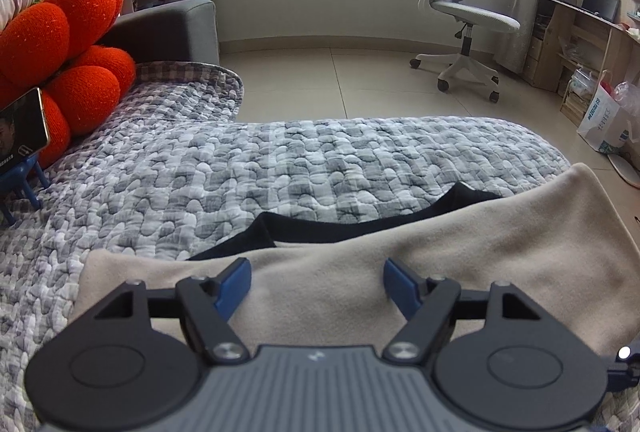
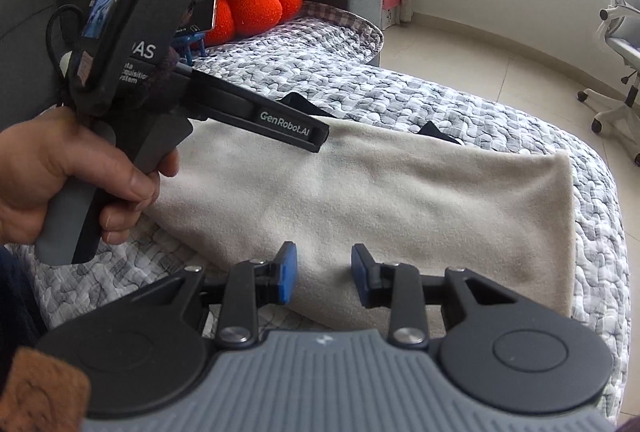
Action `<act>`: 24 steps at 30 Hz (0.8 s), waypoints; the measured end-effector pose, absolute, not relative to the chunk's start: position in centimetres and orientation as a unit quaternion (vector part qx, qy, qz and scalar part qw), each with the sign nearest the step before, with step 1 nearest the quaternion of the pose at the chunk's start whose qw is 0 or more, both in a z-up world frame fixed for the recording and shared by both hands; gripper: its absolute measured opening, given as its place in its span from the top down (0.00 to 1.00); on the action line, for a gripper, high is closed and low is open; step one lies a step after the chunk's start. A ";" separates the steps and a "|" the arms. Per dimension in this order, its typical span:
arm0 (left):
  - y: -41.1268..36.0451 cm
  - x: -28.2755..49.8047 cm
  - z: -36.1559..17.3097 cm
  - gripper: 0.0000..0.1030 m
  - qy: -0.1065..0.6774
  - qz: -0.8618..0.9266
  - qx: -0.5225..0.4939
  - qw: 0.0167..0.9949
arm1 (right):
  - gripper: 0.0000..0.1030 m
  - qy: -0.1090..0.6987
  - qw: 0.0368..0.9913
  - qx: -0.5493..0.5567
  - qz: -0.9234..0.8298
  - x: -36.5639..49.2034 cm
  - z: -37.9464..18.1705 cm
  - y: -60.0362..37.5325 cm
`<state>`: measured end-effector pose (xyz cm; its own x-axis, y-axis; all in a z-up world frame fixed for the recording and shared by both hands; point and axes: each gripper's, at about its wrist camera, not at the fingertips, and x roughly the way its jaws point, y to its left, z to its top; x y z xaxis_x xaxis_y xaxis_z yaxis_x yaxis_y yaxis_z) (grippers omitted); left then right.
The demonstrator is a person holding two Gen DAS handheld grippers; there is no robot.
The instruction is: Fold clothes
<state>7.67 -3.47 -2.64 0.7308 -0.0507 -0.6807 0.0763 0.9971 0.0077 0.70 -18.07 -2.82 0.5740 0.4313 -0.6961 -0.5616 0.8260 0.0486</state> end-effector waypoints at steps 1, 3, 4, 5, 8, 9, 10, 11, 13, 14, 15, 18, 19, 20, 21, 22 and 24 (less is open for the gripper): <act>-3.5 7.5 -2.7 0.27 0.365 -0.035 0.019 0.930 | 0.66 0.368 0.881 -0.092 0.282 0.7 -2.9 -17.9; -3.6 7.2 -2.8 0.27 0.363 -0.037 0.025 0.931 | 0.66 0.369 0.881 -0.096 0.280 0.8 -2.9 -17.8; -3.7 7.0 -2.8 0.27 0.362 -0.037 0.029 0.931 | 0.66 0.370 0.882 -0.094 0.278 0.8 -2.9 -17.9; -3.8 6.9 -2.8 0.27 0.362 -0.039 0.032 0.931 | 0.66 0.372 0.882 -0.090 0.275 0.8 -2.8 -18.0; -3.9 6.5 -2.7 0.27 0.363 -0.045 0.037 0.930 | 0.63 0.382 0.883 -0.082 0.261 1.0 -2.9 -18.7; -4.0 6.4 -2.7 0.27 0.363 -0.047 0.038 0.930 | 0.62 0.387 0.882 -0.081 0.257 1.0 -3.0 -18.9; -4.0 6.2 -2.7 0.27 0.363 -0.049 0.039 0.930 | 0.62 0.390 0.881 -0.083 0.255 1.0 -3.1 -19.0; -4.0 6.0 -2.6 0.27 0.363 -0.051 0.039 0.930 | 0.62 0.391 0.881 -0.086 0.254 0.9 -3.2 -19.1; -4.1 5.4 -2.6 0.28 0.363 -0.057 0.040 0.929 | 0.62 0.390 0.881 -0.087 0.254 0.7 -3.1 -19.3; -4.2 5.1 -2.6 0.28 0.363 -0.060 0.041 0.929 | 0.62 0.391 0.881 -0.083 0.252 0.7 -3.0 -19.6; -4.4 4.6 -2.6 0.28 0.362 -0.063 0.043 0.929 | 0.62 0.393 0.882 -0.079 0.250 0.7 -3.0 -19.9; -4.9 3.3 -2.7 0.28 0.361 -0.076 0.048 0.928 | 0.62 0.397 0.884 -0.067 0.239 0.8 -2.9 -20.9; -5.0 2.9 -2.8 0.28 0.360 -0.079 0.052 0.928 | 0.62 0.398 0.885 -0.063 0.236 0.8 -2.9 -21.2; -5.2 2.6 -2.8 0.28 0.360 -0.080 0.058 0.928 | 0.62 0.399 0.885 -0.056 0.233 0.9 -2.8 -21.6; -5.4 2.2 -2.9 0.28 0.359 -0.082 0.065 0.927 | 0.62 0.400 0.886 -0.050 0.230 0.9 -2.8 -22.0; -5.5 1.9 -3.0 0.28 0.358 -0.082 0.071 0.927 | 0.62 0.401 0.886 -0.044 0.227 0.9 -2.8 -22.4; -5.8 1.2 -3.1 0.28 0.356 -0.083 0.082 0.927 | 0.62 0.403 0.888 -0.043 0.218 0.8 -2.8 -23.0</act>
<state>1.16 -5.80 -3.13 0.7326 -0.0951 -0.6740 0.2121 0.9728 0.0932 0.85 -22.96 -2.76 0.5805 0.3519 -0.7343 -0.4213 0.9015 0.0989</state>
